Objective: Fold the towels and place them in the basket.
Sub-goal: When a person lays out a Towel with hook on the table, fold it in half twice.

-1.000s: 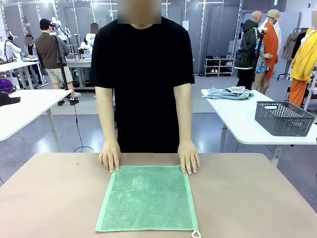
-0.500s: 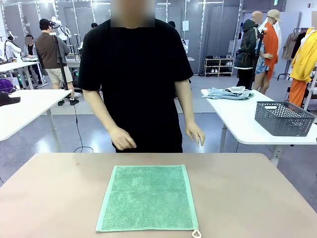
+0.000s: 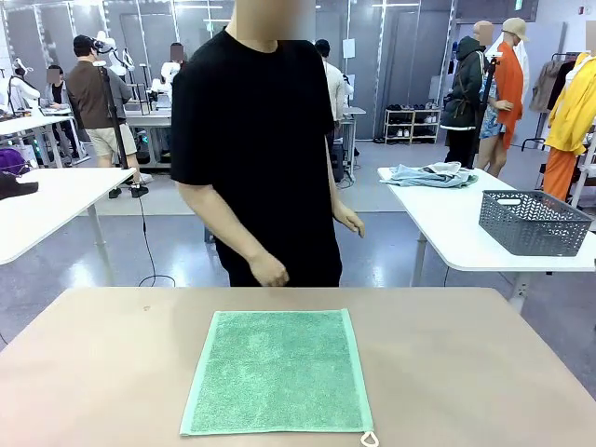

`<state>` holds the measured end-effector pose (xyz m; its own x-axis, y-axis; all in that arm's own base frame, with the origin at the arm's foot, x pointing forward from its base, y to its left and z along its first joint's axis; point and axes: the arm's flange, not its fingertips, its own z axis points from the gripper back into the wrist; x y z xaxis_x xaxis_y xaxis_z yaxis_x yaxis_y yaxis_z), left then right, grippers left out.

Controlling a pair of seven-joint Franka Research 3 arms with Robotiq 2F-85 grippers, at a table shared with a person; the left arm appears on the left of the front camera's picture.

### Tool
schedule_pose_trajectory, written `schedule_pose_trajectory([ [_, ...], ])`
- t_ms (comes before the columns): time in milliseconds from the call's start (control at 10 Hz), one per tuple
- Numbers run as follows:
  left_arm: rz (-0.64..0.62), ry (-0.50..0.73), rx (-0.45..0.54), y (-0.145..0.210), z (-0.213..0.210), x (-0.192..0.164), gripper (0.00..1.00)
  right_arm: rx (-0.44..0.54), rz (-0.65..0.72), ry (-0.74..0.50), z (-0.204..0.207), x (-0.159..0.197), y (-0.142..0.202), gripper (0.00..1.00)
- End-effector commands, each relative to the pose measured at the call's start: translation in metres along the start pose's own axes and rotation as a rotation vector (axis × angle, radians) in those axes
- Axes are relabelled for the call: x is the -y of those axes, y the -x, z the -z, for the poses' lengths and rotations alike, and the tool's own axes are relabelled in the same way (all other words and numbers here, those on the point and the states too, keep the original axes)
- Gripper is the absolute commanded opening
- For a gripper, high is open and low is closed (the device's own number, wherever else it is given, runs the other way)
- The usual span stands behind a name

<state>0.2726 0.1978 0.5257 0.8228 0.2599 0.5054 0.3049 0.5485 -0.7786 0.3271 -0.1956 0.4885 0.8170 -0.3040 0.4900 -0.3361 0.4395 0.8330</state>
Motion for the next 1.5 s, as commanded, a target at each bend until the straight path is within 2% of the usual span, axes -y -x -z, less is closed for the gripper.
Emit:
schedule_pose_trajectory([
  [0,0.0,0.0,0.0,0.0,0.0,0.0,1.0,0.0,0.0,0.0,0.0,0.0,0.0,1.0],
  [200,0.243,-0.067,-0.197,-0.037,0.022,0.048,1.0,-0.113,-0.257,0.026,0.016,-0.058,-0.023,1.0],
  [300,0.367,-0.084,-0.295,-0.053,0.039,0.073,1.0,-0.203,-0.368,0.05,0.034,-0.084,-0.027,1.0],
  [400,0.458,-0.1,-0.37,-0.065,0.056,0.093,1.0,-0.284,-0.473,0.108,0.052,-0.104,-0.028,1.0],
  [500,0.558,-0.128,-0.476,-0.075,0.076,0.114,1.0,-0.364,-0.578,0.114,0.076,-0.126,-0.026,1.0],
  [700,0.773,-0.11,-0.641,-0.082,0.121,0.157,1.0,-0.516,-0.815,0.184,0.123,-0.163,-0.016,1.0],
  [900,0.947,-0.088,-0.761,-0.07,0.161,0.189,1.0,-0.598,-0.996,0.205,0.159,-0.195,-0.001,1.0],
  [1100,1.15,-0.168,-0.924,-0.044,0.206,0.215,1.0,-0.677,-1.142,0.275,0.19,-0.216,0.019,1.0],
  [1300,1.305,-0.165,-1.006,-0.01,0.242,0.225,1.0,-0.779,-1.266,0.329,0.217,-0.216,0.041,1.0],
  [1400,1.35,-0.223,-1.047,0.007,0.256,0.223,1.0,-0.841,-1.299,0.323,0.229,-0.21,0.055,1.0],
])
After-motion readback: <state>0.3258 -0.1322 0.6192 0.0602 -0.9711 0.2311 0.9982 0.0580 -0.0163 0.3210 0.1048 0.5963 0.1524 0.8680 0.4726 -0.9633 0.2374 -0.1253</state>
